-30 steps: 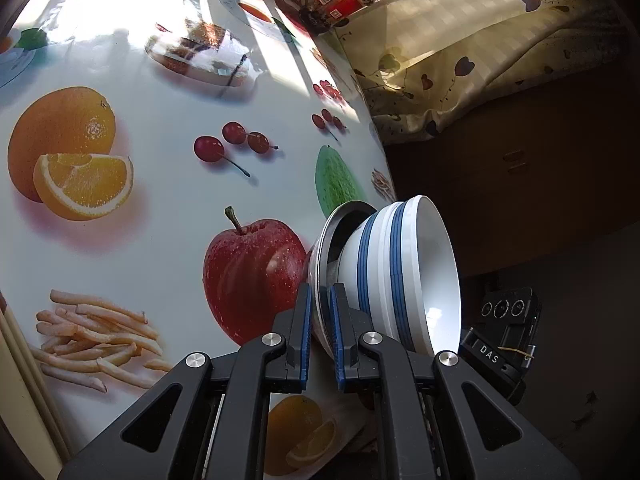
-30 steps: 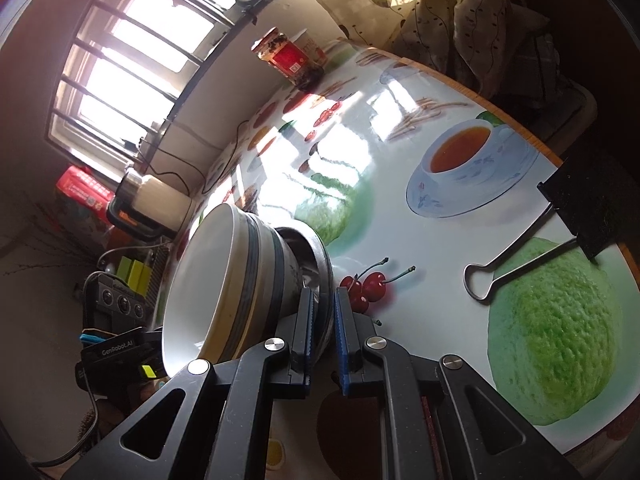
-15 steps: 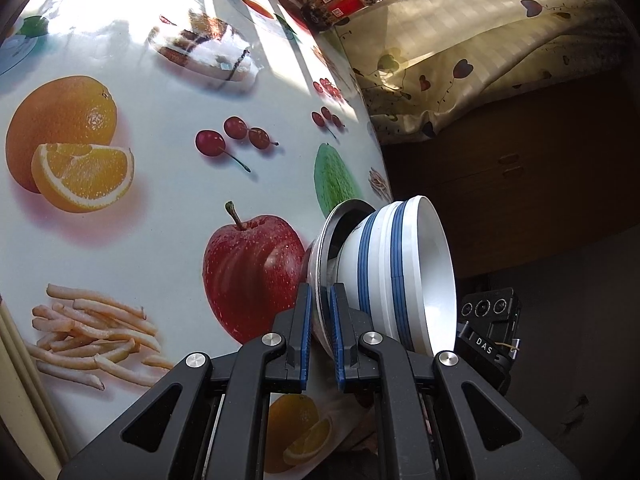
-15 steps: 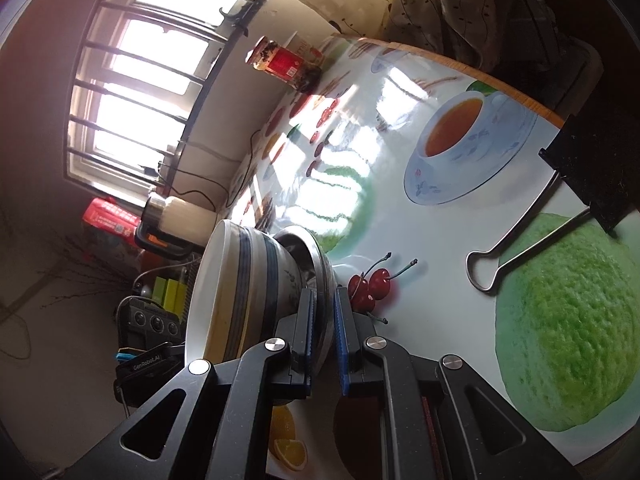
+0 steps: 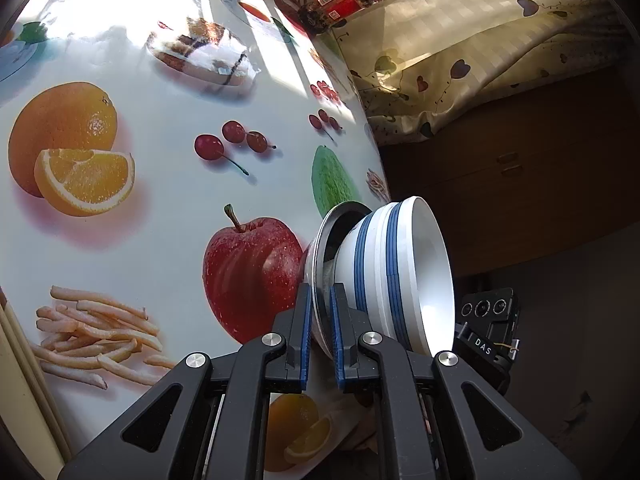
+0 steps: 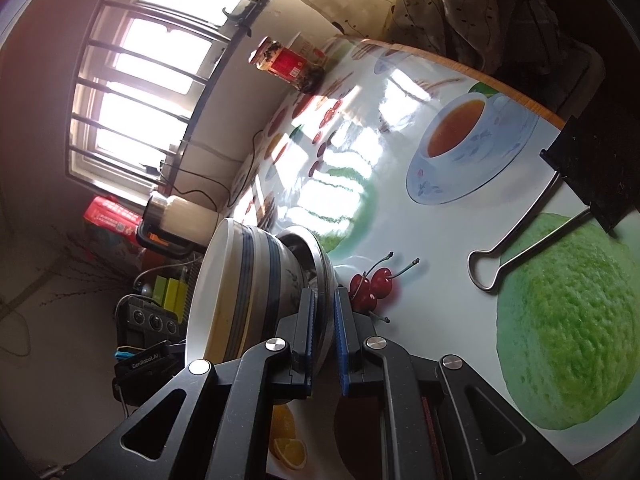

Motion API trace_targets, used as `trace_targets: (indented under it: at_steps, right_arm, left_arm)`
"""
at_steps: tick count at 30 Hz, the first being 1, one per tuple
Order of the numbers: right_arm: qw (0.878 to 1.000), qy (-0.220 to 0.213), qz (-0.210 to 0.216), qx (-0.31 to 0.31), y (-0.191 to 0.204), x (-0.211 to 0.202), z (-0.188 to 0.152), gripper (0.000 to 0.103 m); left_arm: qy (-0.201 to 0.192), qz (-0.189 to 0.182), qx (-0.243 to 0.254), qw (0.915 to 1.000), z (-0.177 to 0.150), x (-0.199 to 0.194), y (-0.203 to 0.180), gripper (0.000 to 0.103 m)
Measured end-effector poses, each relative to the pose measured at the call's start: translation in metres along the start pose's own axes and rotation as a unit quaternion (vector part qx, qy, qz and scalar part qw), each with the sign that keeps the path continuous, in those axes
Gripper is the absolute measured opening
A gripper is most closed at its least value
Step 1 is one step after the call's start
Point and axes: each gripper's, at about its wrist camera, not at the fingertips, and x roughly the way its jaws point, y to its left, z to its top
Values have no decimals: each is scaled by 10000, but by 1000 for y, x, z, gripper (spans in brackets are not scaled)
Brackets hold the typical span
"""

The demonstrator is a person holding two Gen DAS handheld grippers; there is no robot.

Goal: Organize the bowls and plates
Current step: 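Lift the nested bowl stack and carry it toward the cream plate stack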

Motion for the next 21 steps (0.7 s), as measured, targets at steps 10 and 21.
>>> trace_targets:
  at_steps: [10,21]
  right_arm:
    - [10000,10,-14,-72,5,1,2,10]
    - [9999,16,-12,-162,12,2,2,10]
  left_arm:
    - [-64,64,118,9999,0,-5,-4,8]
    - [-149,59,129,9998,-1,-12,-5,8]
